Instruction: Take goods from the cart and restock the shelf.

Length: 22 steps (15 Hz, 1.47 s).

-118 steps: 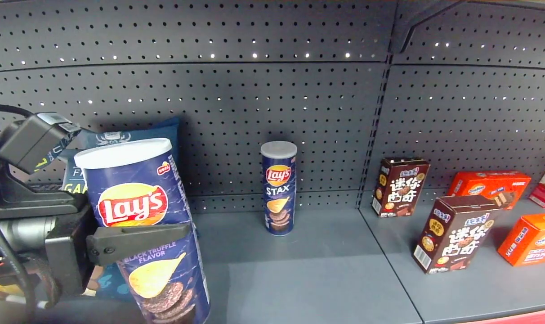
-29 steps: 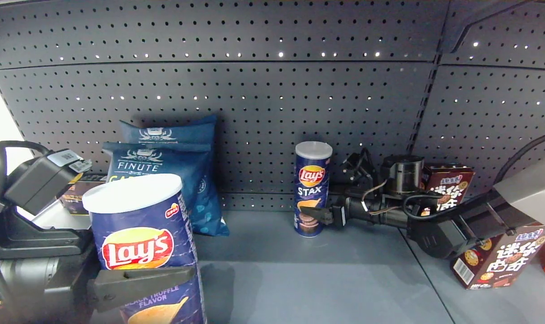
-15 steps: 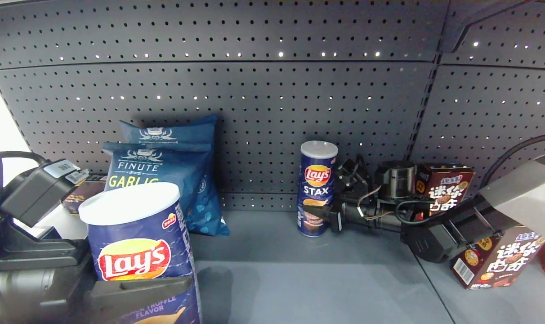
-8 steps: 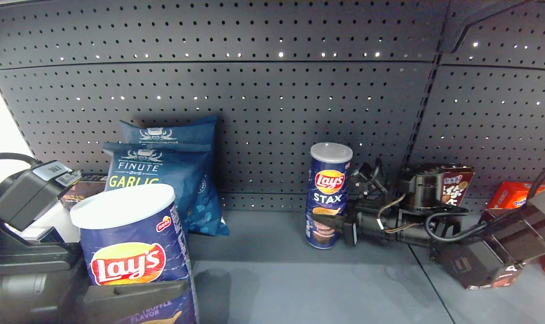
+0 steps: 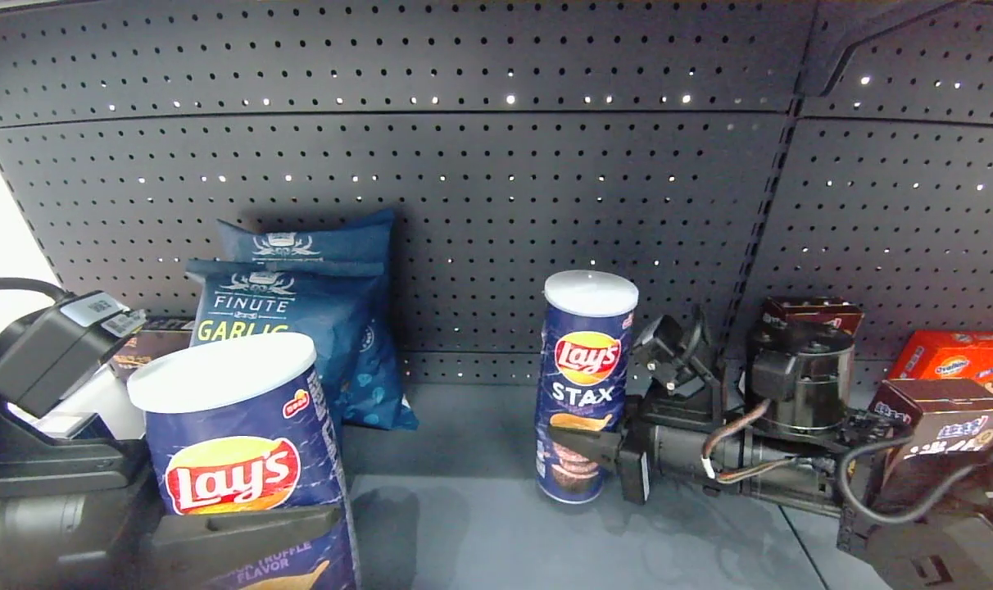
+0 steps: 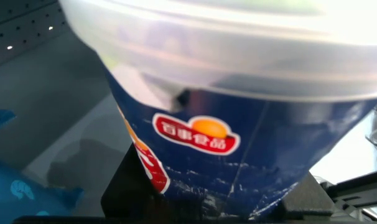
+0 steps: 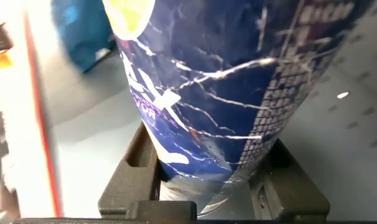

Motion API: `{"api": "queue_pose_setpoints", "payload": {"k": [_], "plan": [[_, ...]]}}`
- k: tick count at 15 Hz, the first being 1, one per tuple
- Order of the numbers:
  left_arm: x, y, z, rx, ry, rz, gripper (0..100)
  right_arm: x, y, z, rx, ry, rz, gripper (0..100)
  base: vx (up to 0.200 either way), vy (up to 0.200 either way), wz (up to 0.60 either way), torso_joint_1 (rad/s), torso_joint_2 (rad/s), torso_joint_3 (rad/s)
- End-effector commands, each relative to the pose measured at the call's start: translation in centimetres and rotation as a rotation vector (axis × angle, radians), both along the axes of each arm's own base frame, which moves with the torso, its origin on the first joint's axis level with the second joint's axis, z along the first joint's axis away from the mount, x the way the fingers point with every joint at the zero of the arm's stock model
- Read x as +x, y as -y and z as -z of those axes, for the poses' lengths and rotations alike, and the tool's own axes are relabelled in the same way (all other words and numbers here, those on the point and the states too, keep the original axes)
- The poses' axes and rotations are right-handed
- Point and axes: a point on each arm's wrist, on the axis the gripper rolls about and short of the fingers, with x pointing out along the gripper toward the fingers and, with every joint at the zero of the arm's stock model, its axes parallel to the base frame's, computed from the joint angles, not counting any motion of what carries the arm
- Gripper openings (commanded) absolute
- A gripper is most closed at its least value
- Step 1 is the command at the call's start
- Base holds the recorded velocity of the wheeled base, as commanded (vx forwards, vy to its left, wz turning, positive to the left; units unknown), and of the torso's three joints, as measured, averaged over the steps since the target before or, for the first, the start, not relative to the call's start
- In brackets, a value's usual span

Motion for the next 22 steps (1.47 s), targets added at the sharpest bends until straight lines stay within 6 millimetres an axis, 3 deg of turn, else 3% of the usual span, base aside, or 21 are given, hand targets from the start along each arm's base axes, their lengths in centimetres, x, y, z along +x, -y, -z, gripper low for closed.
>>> {"api": "queue_pose_setpoints", "payload": {"k": [1, 7, 12, 22], "plan": [[0.0, -0.1, 0.0, 0.0, 0.001, -0.008, 0, -1.9, 0.6, -0.5, 0.005, 0.006, -0.021, 0, 0.0, 0.0, 0.0, 0.0, 0.0, 0.0], [0.1, 0.0, -0.1, -0.001, 0.002, -0.004, 0, -5.3, 2.8, -0.5, -0.001, -0.011, -0.036, 0, 0.0, 0.0, 0.0, 0.0, 0.0, 0.0], [0.1, 0.0, -0.1, -0.001, 0.004, -0.002, 0, -6.3, 3.3, 1.2, 0.003, -0.005, -0.046, 0, 0.0, 0.0, 0.0, 0.0, 0.0, 0.0], [0.1, 0.0, 0.0, 0.004, -0.003, -0.006, 0, -5.8, 2.8, 2.9, -0.008, -0.031, -0.051, 0, 0.0, 0.0, 0.0, 0.0, 0.0, 0.0]]}}
